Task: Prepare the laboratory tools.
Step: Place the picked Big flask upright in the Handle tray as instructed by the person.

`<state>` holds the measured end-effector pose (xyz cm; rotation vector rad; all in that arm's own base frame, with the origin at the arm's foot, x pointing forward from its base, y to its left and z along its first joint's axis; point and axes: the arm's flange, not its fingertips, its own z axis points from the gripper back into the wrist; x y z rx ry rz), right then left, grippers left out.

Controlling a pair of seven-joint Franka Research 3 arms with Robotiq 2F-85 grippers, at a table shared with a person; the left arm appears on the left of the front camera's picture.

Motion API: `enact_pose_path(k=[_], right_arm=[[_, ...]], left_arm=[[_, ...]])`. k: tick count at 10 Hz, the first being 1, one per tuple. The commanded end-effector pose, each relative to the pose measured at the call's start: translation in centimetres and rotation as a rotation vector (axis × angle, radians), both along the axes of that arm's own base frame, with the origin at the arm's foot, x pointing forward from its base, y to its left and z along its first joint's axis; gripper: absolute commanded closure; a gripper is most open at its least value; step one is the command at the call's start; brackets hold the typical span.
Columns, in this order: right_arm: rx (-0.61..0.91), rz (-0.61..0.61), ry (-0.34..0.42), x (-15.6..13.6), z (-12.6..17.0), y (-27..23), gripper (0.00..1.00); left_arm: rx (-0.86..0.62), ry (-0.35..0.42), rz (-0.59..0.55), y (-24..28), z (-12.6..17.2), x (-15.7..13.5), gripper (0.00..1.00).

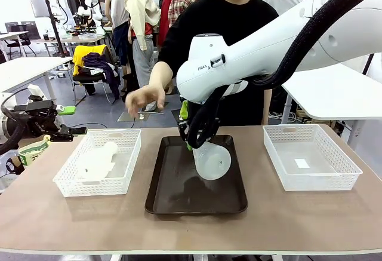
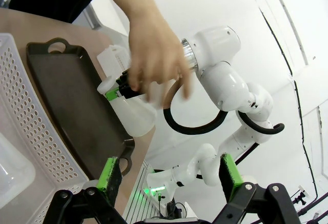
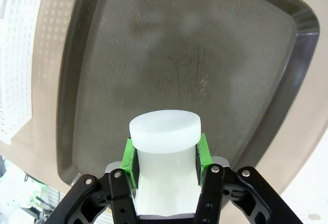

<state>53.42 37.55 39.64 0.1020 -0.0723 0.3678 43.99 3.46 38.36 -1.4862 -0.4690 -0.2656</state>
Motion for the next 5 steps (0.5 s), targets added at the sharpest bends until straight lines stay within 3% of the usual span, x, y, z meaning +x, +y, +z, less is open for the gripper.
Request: enact_pose_path(k=[1,5], right_arm=[[-0.004,0.006,-0.004,0.03,0.00,-0.10,1.00],[-0.004,0.006,-0.004,0.03,0.00,-0.10,1.00]], left_arm=[[0.001,-0.018,0.002,0.12,-0.02,-0.04,0.00],[0.001,-0.018,0.002,0.12,-0.02,-0.04,0.00]])
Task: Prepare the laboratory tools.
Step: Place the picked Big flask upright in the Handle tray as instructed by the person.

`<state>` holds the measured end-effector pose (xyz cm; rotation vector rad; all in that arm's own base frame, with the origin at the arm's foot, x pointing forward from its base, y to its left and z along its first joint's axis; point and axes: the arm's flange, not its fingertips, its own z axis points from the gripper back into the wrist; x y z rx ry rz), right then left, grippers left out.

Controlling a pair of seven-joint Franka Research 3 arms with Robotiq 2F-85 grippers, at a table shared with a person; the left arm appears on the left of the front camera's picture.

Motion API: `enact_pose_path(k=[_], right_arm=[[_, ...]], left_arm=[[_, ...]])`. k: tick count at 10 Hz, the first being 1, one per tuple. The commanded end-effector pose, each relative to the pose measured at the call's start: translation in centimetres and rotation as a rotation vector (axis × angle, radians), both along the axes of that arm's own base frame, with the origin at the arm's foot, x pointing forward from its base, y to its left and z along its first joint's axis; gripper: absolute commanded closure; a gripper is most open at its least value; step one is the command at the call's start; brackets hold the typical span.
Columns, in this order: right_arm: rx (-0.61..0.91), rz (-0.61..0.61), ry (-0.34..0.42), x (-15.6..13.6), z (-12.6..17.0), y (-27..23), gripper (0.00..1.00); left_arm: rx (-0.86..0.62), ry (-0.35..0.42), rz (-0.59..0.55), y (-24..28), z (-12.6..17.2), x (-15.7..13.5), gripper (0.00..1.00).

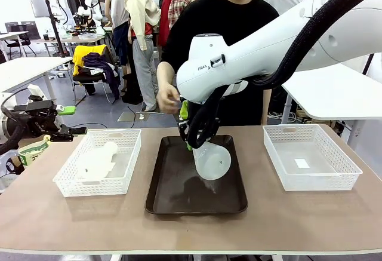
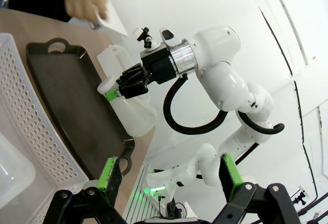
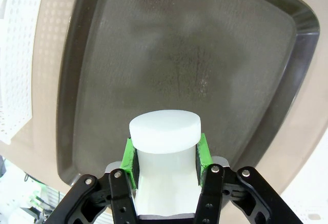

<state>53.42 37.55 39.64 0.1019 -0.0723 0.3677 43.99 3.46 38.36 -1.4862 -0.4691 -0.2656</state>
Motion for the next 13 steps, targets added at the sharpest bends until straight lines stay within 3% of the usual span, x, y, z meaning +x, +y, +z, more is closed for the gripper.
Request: enact_pose_path(k=[1,3,8,11,13], right_arm=[[-0.004,0.006,-0.004,0.0,0.0,-0.1,1.00],[0.000,0.000,0.000,0.0,0.0,0.0,1.00],[0.173,0.219,-0.125,-2.1,2.6,-3.1,1.00],[0.352,0.418,-0.270,-3.4,4.6,-5.5,1.00],[0.510,0.671,-0.385,-3.9,5.1,-6.5,1.00]], left_arm=[[0.001,-0.018,0.002,0.1,0.0,0.0,0.00],[0.001,-0.018,0.002,0.1,0.0,0.0,0.00],[0.001,-0.018,0.002,0.1,0.0,0.0,0.00],[0.001,-0.018,0.002,0.1,0.0,0.0,0.00],[0.001,-0.018,0.002,0.1,0.0,0.0,0.00]])
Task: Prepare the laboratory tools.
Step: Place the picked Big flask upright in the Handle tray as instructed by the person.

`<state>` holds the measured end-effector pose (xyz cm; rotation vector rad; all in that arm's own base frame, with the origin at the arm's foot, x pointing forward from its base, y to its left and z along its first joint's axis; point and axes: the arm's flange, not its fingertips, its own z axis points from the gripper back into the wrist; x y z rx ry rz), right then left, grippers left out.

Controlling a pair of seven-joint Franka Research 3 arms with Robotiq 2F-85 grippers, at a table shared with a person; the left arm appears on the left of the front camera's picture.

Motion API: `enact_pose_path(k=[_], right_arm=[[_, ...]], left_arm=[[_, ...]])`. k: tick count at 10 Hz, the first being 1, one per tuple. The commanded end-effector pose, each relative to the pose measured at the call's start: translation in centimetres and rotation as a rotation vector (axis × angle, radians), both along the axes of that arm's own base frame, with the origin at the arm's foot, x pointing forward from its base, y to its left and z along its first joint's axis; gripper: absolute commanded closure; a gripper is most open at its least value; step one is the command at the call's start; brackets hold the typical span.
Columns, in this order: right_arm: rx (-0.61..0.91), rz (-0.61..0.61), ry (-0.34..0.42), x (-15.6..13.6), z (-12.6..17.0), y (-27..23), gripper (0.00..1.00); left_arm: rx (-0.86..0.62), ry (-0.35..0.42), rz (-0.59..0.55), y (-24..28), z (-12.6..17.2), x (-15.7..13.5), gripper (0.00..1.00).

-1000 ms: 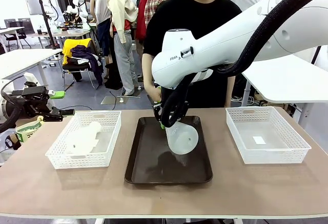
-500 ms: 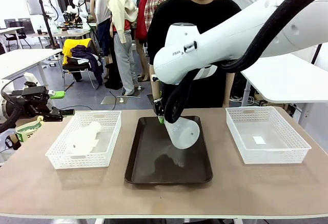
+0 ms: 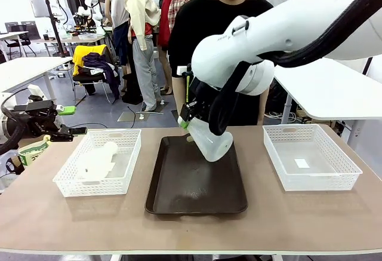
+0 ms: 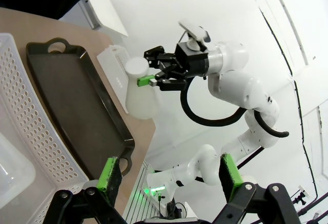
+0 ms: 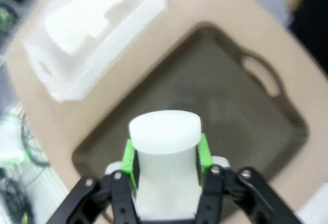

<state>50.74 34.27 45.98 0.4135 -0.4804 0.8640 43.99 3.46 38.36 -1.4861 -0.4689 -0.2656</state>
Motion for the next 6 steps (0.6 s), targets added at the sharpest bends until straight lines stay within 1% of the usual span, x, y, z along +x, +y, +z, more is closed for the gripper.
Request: enact_pose_path(k=[1,2,3,4,5,6], right_arm=[[0.164,0.303,-0.079,-1.3,-1.2,-3.9,1.00],[0.204,0.420,-0.126,-1.5,-0.9,-4.4,1.00],[0.234,0.565,-0.186,-1.7,-0.6,-5.0,1.00],[0.269,0.636,-0.231,-1.7,-0.4,-5.5,1.00],[0.298,0.682,-0.255,-1.5,-0.3,-5.9,1.00],[0.320,0.729,-0.262,-1.0,-0.4,-6.2,1.00]], left_arm=[[0.000,-0.018,0.002,0.1,0.0,0.0,0.00],[0.000,-0.018,0.002,0.1,0.0,0.0,0.00],[0.000,-0.018,0.002,0.1,0.0,0.0,0.00],[0.000,-0.018,0.002,0.1,0.0,0.0,0.00],[0.000,-0.018,0.002,0.1,0.0,0.0,0.00],[0.000,-0.018,0.002,0.1,0.0,0.0,0.00]])
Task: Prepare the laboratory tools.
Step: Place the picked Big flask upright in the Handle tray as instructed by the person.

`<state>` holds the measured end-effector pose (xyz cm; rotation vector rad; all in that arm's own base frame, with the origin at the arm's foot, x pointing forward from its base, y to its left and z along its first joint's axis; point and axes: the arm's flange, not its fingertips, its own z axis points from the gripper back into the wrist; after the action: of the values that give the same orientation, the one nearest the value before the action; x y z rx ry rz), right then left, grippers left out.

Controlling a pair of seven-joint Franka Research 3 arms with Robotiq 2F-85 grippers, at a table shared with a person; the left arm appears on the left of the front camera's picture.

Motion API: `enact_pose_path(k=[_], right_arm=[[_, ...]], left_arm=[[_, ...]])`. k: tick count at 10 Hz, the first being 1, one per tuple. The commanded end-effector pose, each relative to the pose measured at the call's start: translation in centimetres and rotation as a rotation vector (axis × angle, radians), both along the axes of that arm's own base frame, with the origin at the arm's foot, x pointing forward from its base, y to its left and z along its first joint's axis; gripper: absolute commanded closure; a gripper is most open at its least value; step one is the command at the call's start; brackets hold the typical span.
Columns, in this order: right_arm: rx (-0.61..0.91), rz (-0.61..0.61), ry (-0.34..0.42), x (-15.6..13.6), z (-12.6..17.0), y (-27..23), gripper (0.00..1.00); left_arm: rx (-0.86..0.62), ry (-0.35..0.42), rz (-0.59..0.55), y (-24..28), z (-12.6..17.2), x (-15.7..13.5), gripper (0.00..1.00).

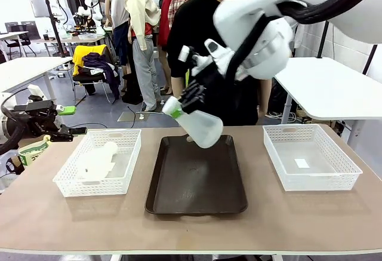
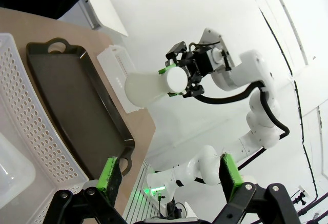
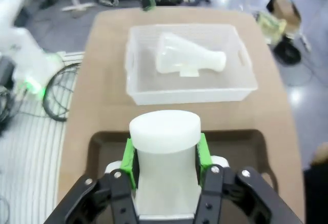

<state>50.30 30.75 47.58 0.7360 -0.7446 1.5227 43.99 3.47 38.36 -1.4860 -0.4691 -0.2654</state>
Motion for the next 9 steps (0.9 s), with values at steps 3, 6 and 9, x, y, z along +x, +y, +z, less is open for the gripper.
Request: enact_pose_path(k=[3,6,9], right_arm=[[0.165,0.159,0.042,1.7,-3.7,-4.2,1.00],[0.106,0.138,0.016,1.2,-3.2,-4.4,1.00],[0.106,0.138,0.016,1.2,-3.2,-4.4,1.00]], left_arm=[[0.000,-0.018,0.002,0.1,0.0,0.0,0.00],[0.000,-0.018,0.002,0.1,0.0,0.0,0.00],[0.000,-0.018,0.002,0.1,0.0,0.0,0.00]])
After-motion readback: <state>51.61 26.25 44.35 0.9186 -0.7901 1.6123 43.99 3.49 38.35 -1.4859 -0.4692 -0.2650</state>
